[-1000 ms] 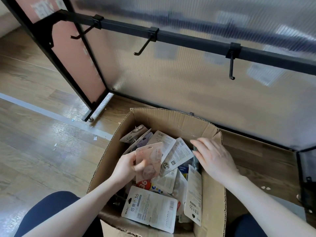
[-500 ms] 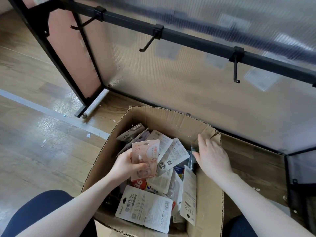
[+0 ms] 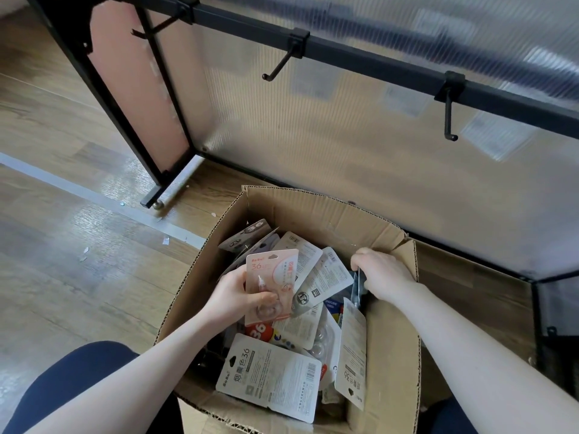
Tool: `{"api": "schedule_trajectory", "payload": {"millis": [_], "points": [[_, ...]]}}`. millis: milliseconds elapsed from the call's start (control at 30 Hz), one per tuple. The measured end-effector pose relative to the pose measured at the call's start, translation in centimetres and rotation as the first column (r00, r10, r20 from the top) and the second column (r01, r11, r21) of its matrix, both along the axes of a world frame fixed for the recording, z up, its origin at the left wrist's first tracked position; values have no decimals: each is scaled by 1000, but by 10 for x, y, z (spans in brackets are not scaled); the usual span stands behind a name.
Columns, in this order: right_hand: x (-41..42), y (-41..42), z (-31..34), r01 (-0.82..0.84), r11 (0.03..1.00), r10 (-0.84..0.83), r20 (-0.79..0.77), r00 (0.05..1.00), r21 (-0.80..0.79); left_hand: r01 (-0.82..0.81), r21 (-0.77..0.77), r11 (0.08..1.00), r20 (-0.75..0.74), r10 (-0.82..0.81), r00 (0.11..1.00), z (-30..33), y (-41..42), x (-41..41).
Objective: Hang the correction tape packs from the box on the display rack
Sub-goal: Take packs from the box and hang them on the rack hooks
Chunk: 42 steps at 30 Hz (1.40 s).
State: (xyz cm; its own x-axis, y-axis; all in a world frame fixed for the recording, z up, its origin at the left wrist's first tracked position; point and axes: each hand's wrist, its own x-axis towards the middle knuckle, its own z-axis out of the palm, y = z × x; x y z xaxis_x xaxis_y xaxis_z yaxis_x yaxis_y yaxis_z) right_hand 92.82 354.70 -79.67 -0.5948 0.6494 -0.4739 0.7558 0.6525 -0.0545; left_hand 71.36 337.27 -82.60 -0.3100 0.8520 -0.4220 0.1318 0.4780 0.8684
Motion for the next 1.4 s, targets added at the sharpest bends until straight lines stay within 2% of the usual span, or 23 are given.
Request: {"api": "schedule_trajectory", "payload": {"millis": [300,467,567,667,833,933,1000,1167,1267,1400], "points": [[0,3,-1,-129,981,125,-32,992,-142,-10,0,1000,-1,10,1000,1,1,1],[-4,8,4,-21,967,-50,-272,961,-255,-31,3,1000,-10,31,999,2,2,2],[-6,13,11,125,931,-269,-413,870,-344,-41,6,999,-3,41,999,3,3,2],[-6,16,16,217,864,-445,-487,751,-454,-43,14,999,13,42,999,5,3,2],[-6,19,18,254,823,-535,-542,648,-508,-39,20,999,12,38,999,6,3,3],[-7,21,15,323,798,-598,-602,530,-508,-36,20,999,19,35,999,6,3,2],[-8,22,11,361,787,-616,-618,488,-500,-32,19,999,27,31,999,6,3,2],[-11,23,6,423,790,-610,-637,472,-444,-21,8,1000,24,20,1000,4,4,2],[-14,20,9,415,852,-516,-647,561,-319,-22,-2,1000,29,22,999,1,4,1],[-12,17,16,303,936,-346,-622,703,-178,-16,-4,1000,24,16,1000,0,4,0]]}}
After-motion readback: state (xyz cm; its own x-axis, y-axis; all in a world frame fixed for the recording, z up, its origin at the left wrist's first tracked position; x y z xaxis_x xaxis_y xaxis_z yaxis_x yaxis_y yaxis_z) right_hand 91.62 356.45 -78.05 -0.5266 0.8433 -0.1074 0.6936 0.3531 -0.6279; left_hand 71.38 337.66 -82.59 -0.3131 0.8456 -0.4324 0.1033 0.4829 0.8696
